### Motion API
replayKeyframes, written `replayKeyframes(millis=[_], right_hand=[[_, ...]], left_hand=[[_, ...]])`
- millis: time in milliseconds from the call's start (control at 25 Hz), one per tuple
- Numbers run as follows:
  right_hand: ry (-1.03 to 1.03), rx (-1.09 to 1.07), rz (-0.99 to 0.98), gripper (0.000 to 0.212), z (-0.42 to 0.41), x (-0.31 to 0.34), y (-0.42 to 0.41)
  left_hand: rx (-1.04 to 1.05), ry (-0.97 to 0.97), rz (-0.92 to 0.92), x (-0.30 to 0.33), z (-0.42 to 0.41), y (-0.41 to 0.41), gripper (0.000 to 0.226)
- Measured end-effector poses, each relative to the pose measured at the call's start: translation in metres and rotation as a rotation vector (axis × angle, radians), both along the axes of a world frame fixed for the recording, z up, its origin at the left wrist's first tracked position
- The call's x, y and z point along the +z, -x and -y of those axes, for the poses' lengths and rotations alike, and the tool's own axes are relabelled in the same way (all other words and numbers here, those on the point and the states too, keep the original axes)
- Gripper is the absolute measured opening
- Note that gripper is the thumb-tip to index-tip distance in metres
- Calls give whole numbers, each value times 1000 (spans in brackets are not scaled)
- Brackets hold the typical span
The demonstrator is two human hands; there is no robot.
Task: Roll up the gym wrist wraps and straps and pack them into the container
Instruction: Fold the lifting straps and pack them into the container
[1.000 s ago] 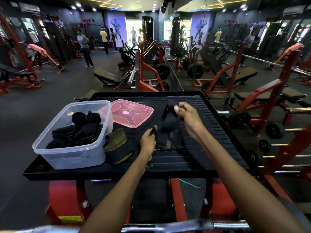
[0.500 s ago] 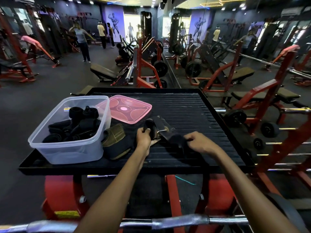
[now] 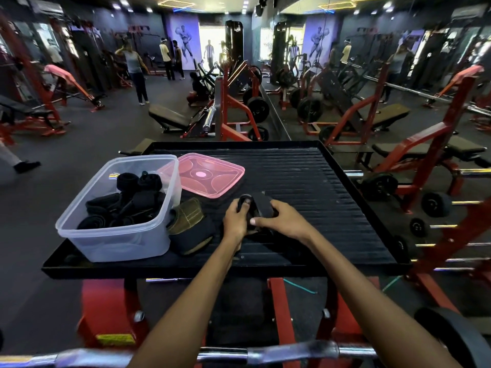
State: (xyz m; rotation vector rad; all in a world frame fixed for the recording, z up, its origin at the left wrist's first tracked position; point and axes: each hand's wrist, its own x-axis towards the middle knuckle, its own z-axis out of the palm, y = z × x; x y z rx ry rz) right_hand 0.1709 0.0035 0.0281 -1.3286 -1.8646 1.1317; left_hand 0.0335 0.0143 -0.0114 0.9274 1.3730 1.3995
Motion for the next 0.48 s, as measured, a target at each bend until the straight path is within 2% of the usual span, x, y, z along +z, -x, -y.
replayKeyframes(millis=[120, 240, 320, 360, 440, 480], right_hand=[[-125, -19, 90, 33, 12, -4, -12], [-170, -47, 22, 38, 18, -10, -19], [-195, -195, -14, 34, 10, -9, -18], [-207, -252, 19, 25, 4, -7, -17], [-222, -245, 155, 8, -7, -2, -13], [-209, -214, 246, 8, -10, 2, -12]], left_hand=[[99, -20, -152, 0, -1, 3, 24], [67, 21, -223, 3, -2, 2, 29], [-7, 15, -188, -3, -5, 0, 24], [-33, 22, -163, -9, -9, -1, 22], [-83, 55, -91, -8, -8, -1, 21], [-106, 61, -28, -2, -3, -3, 22]])
